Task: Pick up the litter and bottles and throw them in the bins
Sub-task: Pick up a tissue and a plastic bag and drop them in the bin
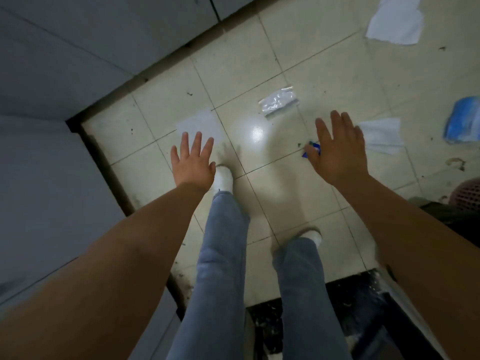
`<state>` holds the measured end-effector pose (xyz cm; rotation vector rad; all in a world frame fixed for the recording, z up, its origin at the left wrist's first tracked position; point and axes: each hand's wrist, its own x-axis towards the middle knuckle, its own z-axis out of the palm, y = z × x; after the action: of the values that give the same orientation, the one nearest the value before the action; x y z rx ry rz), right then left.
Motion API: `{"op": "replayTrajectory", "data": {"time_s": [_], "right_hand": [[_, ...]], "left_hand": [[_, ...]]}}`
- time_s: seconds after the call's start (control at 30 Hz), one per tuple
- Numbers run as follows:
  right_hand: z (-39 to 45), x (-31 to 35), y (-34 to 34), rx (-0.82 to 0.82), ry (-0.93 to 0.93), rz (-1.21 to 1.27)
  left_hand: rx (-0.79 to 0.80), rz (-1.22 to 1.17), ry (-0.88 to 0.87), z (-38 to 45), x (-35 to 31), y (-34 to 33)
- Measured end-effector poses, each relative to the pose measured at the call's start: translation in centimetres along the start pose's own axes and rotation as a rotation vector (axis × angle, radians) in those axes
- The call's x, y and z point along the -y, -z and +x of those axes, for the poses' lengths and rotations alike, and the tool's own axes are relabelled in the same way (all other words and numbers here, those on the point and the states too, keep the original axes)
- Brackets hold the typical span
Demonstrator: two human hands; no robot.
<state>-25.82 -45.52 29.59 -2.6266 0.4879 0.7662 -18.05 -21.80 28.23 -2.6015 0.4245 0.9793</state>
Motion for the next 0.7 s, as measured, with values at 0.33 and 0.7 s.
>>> {"op": "replayTrajectory", "data": {"time_s": [0.33,0.7], "right_hand": [[15.0,7.2,-8.1,0.215,0.013,-0.218],[31.4,2.8,-23.2,0.198,-0.06,-0.285]], "left_hand": [[0.128,-0.188,0.027,13.9,3.7,-6.1],[0.108,-0.382,0.198,31.7,0.3,-20.4]]}}
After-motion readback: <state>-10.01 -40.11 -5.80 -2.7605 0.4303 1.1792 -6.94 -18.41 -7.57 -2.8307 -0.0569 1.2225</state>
